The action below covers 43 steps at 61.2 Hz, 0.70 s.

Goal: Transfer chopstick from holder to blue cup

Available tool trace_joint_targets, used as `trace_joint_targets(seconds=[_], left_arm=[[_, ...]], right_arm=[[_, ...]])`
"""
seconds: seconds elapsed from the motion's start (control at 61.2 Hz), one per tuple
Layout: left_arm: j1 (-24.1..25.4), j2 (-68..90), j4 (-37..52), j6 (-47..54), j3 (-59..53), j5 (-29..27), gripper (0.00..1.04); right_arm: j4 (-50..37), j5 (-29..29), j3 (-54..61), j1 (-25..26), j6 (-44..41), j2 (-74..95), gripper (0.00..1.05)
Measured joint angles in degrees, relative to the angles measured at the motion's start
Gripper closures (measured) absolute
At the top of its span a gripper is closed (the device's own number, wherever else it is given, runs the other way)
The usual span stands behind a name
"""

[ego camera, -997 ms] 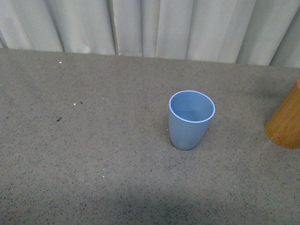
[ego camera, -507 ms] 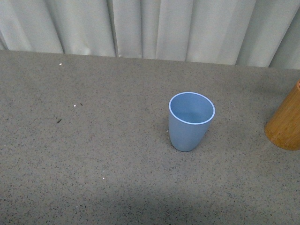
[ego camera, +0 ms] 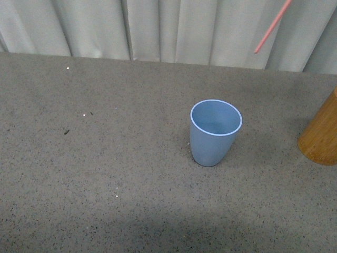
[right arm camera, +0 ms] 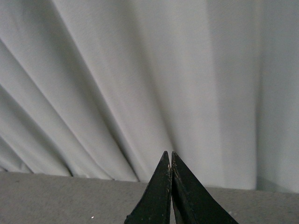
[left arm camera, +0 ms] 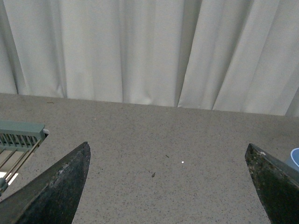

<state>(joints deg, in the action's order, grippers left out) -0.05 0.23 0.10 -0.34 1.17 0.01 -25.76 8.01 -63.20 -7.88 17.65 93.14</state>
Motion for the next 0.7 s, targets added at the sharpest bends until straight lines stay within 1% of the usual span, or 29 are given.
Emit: trace_joint_targets(seconds=[0.163,0.278,0.425,0.703], left_arm=[[0.0,0.0,0.0,0.0,0.0,0.0,0.07],[0.0,0.0,0.0,0.0,0.0,0.0,0.07],[0.0,0.0,0.0,0.0,0.0,0.0,0.07],[0.0,0.0,0.0,0.0,0.0,0.0,0.07]], right_arm=[[-1.8,-1.8,-0.3,-6.1,1.8,7.8,1.04],[-3.3,-2.4,-0.5,-8.1,2.9,10.2,1.04],[-4.3,-2.6,-0.5,-9.2,3.7,11.5,1.04],[-4.0,-3.0,-0.5,-8.7,3.8,12.0,1.04]])
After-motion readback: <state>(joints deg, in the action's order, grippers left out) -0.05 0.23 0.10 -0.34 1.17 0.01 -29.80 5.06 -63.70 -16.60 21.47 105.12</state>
